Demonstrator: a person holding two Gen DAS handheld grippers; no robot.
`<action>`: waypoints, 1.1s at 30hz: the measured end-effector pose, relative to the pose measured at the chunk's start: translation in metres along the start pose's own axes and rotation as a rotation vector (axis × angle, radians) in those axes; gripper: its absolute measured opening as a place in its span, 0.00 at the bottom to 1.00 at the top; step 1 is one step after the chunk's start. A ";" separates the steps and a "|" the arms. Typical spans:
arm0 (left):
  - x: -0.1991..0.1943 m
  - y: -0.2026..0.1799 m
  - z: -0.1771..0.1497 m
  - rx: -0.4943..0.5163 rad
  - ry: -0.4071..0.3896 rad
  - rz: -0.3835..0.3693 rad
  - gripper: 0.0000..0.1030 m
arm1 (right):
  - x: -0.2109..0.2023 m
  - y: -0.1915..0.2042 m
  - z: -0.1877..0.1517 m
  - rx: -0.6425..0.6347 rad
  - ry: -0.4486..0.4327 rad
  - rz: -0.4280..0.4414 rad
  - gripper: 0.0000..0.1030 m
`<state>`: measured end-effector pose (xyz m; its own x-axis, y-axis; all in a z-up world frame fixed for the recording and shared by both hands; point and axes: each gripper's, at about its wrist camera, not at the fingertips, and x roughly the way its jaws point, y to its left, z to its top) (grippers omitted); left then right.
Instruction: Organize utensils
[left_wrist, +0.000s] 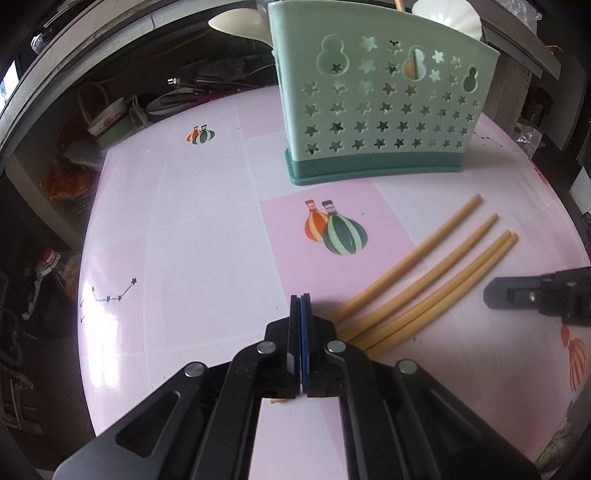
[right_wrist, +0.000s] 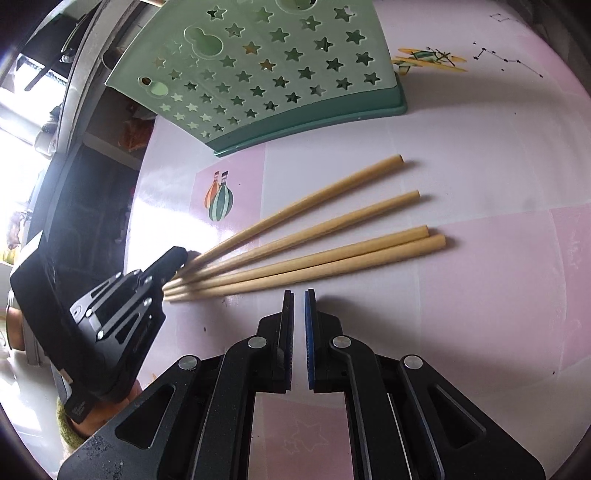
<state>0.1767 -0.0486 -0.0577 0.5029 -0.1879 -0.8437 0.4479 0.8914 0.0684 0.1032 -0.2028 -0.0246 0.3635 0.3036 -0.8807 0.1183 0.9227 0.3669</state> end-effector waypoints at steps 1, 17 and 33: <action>-0.002 0.000 -0.003 0.000 0.007 -0.010 0.00 | 0.000 0.001 0.001 0.005 -0.001 0.000 0.05; -0.030 0.002 -0.044 -0.120 0.101 -0.209 0.00 | 0.003 0.012 0.024 0.065 -0.018 -0.001 0.07; -0.033 -0.028 -0.059 -0.202 0.202 -0.512 0.00 | 0.003 0.020 0.021 0.015 -0.043 -0.079 0.04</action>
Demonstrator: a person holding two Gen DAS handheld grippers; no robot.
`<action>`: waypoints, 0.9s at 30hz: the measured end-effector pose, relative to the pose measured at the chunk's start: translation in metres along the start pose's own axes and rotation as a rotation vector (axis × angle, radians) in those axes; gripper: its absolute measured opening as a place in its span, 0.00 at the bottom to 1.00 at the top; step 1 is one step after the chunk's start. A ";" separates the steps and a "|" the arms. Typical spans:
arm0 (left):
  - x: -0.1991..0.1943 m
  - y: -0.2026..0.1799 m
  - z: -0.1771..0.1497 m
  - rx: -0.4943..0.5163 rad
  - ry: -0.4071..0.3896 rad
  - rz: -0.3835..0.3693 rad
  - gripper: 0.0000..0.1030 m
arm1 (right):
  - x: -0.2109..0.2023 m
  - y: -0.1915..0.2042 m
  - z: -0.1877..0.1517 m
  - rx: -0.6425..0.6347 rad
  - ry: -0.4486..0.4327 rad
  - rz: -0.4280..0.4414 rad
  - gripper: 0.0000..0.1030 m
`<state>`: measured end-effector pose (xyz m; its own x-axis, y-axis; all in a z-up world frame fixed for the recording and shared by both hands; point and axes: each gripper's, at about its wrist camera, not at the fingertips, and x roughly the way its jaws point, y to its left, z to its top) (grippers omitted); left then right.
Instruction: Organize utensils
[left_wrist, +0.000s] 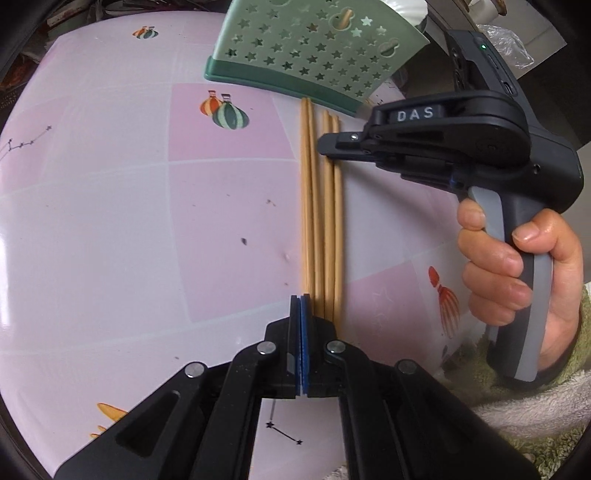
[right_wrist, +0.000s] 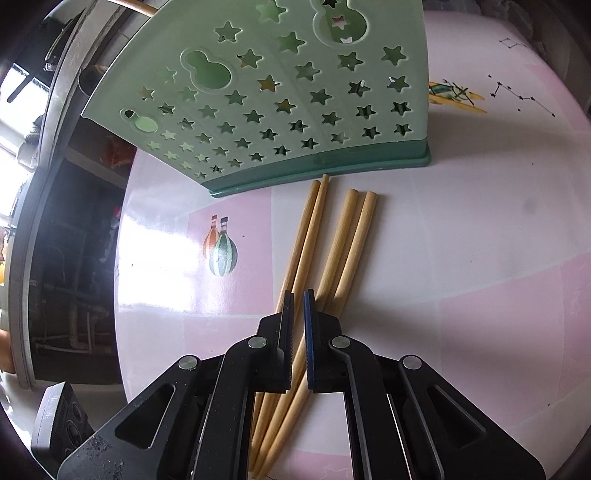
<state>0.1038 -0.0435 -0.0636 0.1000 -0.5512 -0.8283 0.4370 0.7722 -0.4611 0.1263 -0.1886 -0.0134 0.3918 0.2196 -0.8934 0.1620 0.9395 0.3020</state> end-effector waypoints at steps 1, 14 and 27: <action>0.002 -0.003 -0.001 0.003 0.005 -0.010 0.00 | 0.001 0.002 0.001 0.002 -0.001 0.000 0.04; -0.020 0.007 0.009 -0.039 -0.100 0.024 0.00 | -0.024 -0.038 0.007 0.101 -0.052 -0.037 0.09; -0.028 0.012 0.009 -0.046 -0.155 0.098 0.10 | -0.002 -0.011 0.000 0.041 0.005 -0.060 0.18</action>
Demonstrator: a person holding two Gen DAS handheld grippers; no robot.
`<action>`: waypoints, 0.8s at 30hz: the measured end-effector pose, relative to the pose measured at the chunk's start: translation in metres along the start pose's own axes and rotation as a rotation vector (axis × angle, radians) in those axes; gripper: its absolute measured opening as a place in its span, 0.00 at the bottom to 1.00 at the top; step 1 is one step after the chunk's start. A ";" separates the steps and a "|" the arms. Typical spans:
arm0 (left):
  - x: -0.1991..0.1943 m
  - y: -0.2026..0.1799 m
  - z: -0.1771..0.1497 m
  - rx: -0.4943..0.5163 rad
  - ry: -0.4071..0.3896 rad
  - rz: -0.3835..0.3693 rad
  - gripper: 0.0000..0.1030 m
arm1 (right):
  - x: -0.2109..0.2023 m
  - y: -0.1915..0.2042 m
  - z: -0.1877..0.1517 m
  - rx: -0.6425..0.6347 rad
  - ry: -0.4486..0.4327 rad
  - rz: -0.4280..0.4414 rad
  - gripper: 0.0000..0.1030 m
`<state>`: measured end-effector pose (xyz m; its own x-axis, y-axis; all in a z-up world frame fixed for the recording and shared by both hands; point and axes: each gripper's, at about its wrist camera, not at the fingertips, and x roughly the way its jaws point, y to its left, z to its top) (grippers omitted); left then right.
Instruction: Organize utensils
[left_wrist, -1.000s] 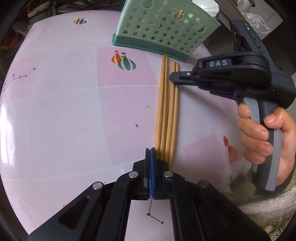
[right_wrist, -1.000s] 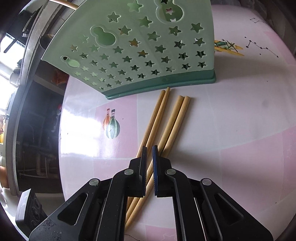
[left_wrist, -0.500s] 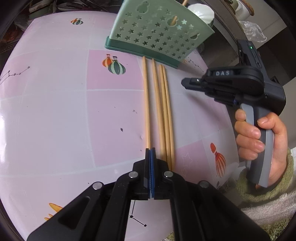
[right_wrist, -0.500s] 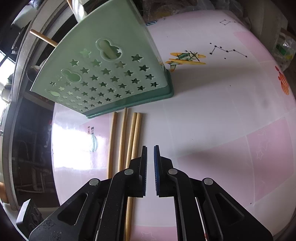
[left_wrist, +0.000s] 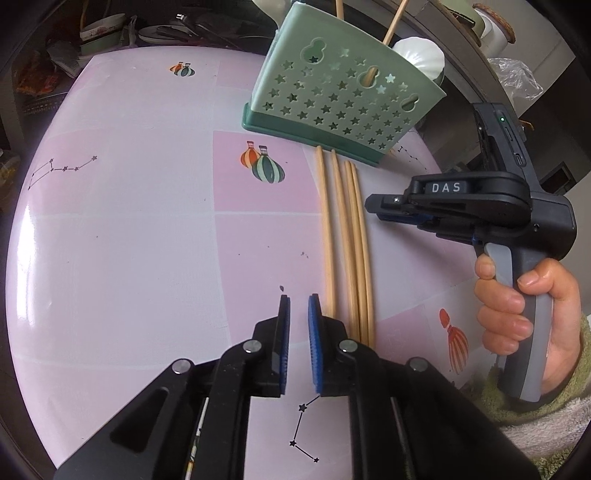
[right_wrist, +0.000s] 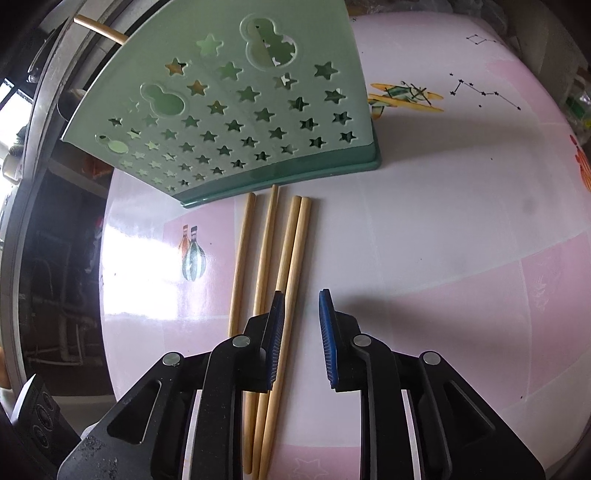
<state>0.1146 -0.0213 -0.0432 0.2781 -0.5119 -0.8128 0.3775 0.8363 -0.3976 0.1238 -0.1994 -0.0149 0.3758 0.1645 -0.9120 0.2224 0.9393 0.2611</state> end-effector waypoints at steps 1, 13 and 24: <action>0.001 0.000 0.000 -0.003 0.001 0.003 0.10 | 0.002 0.002 -0.002 -0.001 0.007 -0.004 0.17; 0.002 0.013 0.002 -0.026 -0.010 0.032 0.12 | 0.018 0.032 -0.006 -0.056 -0.003 -0.077 0.07; -0.002 0.002 0.005 0.022 -0.054 0.081 0.22 | 0.013 0.025 -0.018 -0.181 -0.145 -0.114 0.05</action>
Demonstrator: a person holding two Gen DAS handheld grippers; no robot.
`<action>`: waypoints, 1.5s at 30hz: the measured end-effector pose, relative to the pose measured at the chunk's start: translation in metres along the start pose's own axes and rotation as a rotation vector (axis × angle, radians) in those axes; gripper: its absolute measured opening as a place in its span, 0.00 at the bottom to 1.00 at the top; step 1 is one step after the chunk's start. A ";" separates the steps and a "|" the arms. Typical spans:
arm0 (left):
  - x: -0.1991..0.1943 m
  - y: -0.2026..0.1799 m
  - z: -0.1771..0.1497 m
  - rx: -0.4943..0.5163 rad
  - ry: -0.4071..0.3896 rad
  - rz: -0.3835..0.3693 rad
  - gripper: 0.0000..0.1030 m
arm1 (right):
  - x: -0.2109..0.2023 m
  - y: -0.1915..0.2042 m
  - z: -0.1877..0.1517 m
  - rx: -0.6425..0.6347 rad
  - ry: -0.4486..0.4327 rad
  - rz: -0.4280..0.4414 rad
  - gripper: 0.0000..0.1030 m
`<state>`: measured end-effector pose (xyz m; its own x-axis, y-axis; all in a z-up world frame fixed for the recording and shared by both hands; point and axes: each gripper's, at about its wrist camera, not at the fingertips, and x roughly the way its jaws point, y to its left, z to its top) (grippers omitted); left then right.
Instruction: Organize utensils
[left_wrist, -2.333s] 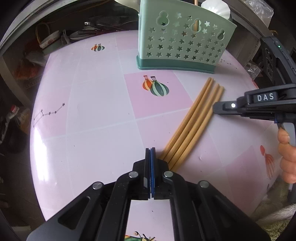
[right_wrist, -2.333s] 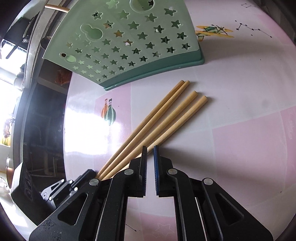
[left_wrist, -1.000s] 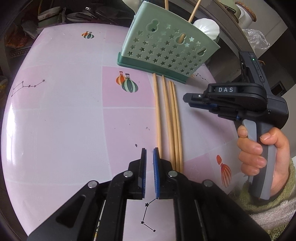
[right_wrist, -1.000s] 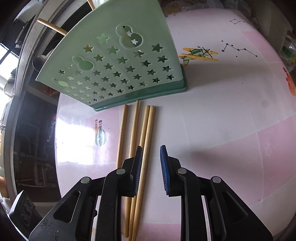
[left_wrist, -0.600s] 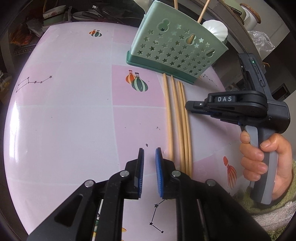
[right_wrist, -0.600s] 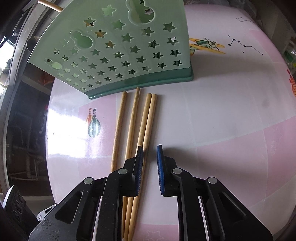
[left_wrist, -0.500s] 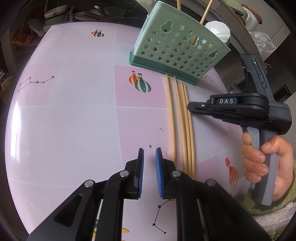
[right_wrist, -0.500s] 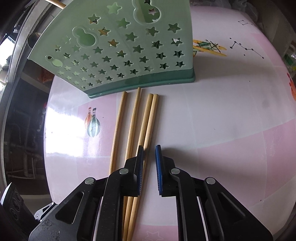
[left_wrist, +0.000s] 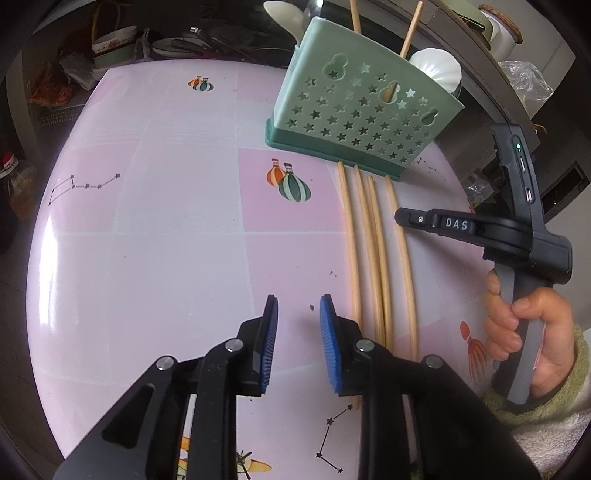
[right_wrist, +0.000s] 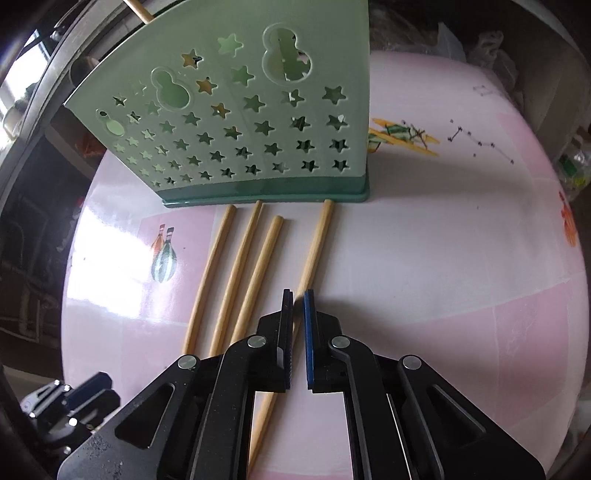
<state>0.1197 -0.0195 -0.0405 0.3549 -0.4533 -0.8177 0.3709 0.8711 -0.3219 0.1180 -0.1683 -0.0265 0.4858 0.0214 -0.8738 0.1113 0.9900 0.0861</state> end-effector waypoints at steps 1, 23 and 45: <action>-0.001 -0.004 0.002 0.018 -0.019 0.008 0.22 | 0.000 -0.001 -0.003 -0.008 -0.016 0.006 0.05; 0.077 -0.068 0.087 0.248 0.016 0.084 0.26 | -0.005 -0.091 -0.028 0.048 -0.071 0.189 0.08; 0.113 -0.082 0.116 0.305 0.077 0.213 0.06 | -0.018 -0.108 -0.027 0.059 -0.087 0.250 0.08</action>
<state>0.2292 -0.1641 -0.0510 0.3909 -0.2422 -0.8880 0.5384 0.8426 0.0072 0.0737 -0.2713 -0.0330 0.5772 0.2494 -0.7776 0.0276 0.9457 0.3237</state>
